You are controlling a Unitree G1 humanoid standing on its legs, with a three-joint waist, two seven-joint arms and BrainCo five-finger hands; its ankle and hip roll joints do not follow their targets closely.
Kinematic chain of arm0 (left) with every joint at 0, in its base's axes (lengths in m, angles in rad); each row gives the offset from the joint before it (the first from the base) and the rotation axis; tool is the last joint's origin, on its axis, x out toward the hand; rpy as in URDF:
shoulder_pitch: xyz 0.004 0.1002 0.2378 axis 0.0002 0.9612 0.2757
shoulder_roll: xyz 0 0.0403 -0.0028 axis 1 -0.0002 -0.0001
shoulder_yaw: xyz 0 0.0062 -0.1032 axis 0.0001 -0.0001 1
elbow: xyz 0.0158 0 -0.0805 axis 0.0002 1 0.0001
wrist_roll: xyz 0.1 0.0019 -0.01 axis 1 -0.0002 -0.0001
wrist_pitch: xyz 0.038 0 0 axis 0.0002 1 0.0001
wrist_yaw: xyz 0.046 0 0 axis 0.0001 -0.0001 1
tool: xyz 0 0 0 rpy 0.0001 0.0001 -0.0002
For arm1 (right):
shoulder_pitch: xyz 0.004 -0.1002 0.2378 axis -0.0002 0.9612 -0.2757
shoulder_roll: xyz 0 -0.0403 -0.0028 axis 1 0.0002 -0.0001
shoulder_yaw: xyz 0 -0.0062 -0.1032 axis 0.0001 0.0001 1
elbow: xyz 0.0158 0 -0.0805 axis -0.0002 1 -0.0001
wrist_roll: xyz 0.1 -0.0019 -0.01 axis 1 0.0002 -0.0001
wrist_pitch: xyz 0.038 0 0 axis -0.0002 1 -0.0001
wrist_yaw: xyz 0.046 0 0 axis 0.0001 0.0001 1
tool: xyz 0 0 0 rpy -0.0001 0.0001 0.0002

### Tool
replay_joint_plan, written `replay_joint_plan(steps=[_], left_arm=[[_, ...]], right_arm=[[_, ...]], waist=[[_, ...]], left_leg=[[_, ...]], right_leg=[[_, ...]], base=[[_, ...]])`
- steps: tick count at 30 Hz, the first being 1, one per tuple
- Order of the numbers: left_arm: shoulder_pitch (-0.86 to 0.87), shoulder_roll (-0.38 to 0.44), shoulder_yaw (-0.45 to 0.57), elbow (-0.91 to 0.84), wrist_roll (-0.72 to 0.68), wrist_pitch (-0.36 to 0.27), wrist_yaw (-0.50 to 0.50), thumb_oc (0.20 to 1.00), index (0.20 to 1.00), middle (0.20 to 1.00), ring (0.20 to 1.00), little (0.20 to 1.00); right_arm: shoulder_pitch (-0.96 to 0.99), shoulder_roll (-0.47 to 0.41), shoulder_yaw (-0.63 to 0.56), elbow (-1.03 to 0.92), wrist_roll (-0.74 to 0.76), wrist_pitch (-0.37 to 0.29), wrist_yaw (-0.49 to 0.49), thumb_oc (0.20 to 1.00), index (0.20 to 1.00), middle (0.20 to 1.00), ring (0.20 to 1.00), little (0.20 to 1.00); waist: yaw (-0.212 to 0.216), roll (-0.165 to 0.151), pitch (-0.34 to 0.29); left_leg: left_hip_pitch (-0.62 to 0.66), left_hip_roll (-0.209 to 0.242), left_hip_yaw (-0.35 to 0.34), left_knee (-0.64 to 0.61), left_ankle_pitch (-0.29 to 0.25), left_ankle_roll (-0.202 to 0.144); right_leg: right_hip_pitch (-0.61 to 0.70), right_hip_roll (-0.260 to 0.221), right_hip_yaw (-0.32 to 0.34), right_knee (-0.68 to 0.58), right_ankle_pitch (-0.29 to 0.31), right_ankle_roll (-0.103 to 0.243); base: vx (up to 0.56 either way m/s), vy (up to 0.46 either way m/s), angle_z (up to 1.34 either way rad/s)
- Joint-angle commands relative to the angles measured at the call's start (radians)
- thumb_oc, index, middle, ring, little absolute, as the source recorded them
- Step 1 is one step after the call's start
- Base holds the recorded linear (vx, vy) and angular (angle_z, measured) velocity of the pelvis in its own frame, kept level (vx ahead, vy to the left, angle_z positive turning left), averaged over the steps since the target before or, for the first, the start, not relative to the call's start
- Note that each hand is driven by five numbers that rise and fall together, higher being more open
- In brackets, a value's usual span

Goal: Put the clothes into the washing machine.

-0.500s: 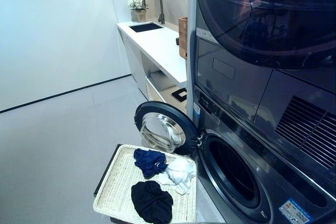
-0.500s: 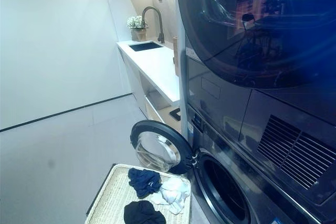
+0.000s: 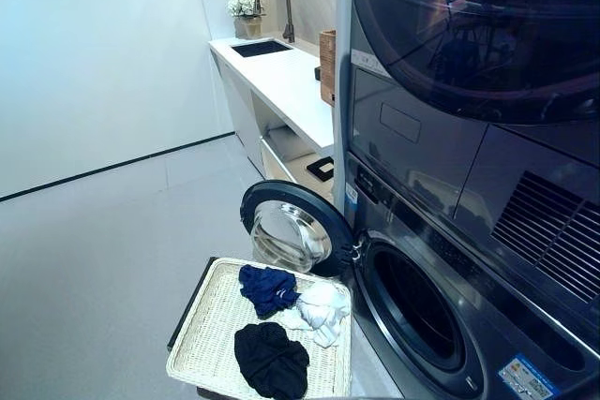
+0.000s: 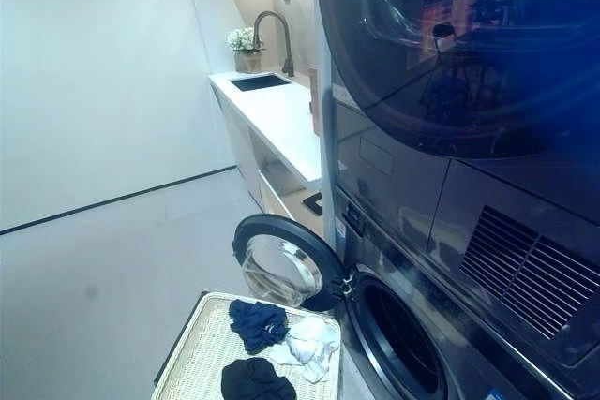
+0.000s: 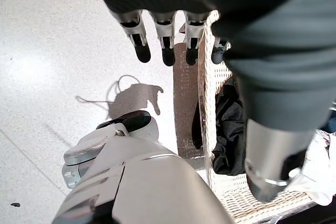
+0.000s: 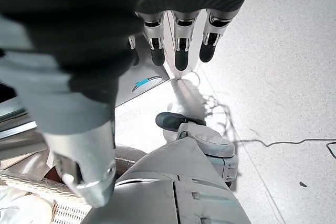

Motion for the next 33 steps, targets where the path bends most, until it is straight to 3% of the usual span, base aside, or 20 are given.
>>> replay_joint_plan(steps=[1,12,21,23,25,28,33], left_arm=[[-0.086,0.027,0.018,0.029,0.021,-0.013,0.005,1.000,1.000,1.000,1.000,1.000],[-0.086,0.023,0.012,0.019,0.010,-0.008,0.002,1.000,1.000,1.000,1.000,1.000],[-0.136,0.034,-0.005,-0.011,-0.061,-0.038,0.065,1.000,1.000,1.000,1.000,1.000],[-0.222,0.045,-0.031,-0.050,-0.170,-0.120,0.142,1.000,1.000,1.000,1.000,1.000],[-0.255,0.047,-0.032,-0.074,-0.211,-0.161,0.187,1.000,1.000,1.000,1.000,1.000],[-0.346,0.075,-0.028,-0.183,-0.270,-0.279,0.329,1.000,1.000,1.000,1.000,1.000],[-0.457,0.126,-0.010,-0.283,-0.239,-0.360,0.469,1.000,1.000,1.000,1.000,1.000]], right_arm=[[-0.084,0.018,0.008,0.054,0.003,0.002,-0.017,1.000,1.000,1.000,1.000,1.000],[-0.078,0.018,0.007,0.048,-0.009,0.001,-0.009,1.000,1.000,1.000,1.000,1.000],[-0.115,-0.004,0.041,-0.008,0.017,-0.031,-0.011,1.000,1.000,1.000,1.000,1.000],[-0.197,-0.023,0.079,-0.058,0.082,-0.068,-0.029,1.000,1.000,1.000,1.000,1.000],[-0.224,-0.029,0.092,-0.077,0.097,-0.086,-0.034,1.000,1.000,1.000,1.000,1.000],[-0.298,-0.049,0.116,-0.129,0.141,-0.133,-0.062,1.000,1.000,1.000,1.000,1.000],[-0.383,-0.084,0.116,-0.144,0.189,-0.139,-0.083,1.000,1.000,1.000,1.000,1.000]], waist=[[0.011,-0.058,0.054],[0.011,-0.062,0.064],[0.006,-0.057,0.117],[0.002,-0.050,0.199],[0.001,-0.048,0.231],[0.006,-0.043,0.317],[0.017,-0.043,0.397]], left_leg=[[0.008,-0.092,0.019,0.008,-0.044,0.070],[0.003,-0.086,0.021,0.008,-0.040,0.068],[-0.045,-0.076,0.019,0.008,-0.019,0.069],[-0.118,-0.070,0.007,0.008,0.008,0.071],[-0.150,-0.071,0.000,0.008,0.019,0.072],[-0.263,-0.086,-0.029,0.008,0.053,0.074],[-0.398,-0.112,-0.059,0.065,0.066,0.074]], right_leg=[[0.045,-0.012,0.044,0.012,-0.066,0.039],[0.039,-0.011,0.044,0.013,-0.062,0.041],[-0.024,-0.005,0.047,0.029,-0.051,0.039],[-0.115,0.002,0.051,0.052,-0.038,0.030],[-0.150,0.006,0.051,0.061,-0.032,0.026],[-0.270,0.017,0.044,0.089,-0.017,0.018],[-0.400,0.007,0.020,0.158,-0.011,0.020]], base=[[0.00,0.000,0.00],[0.02,-0.002,0.00],[0.00,-0.005,0.00],[-0.22,-0.013,-0.02],[-0.17,-0.001,0.03],[-0.20,0.014,0.06],[-0.13,0.005,0.04]])
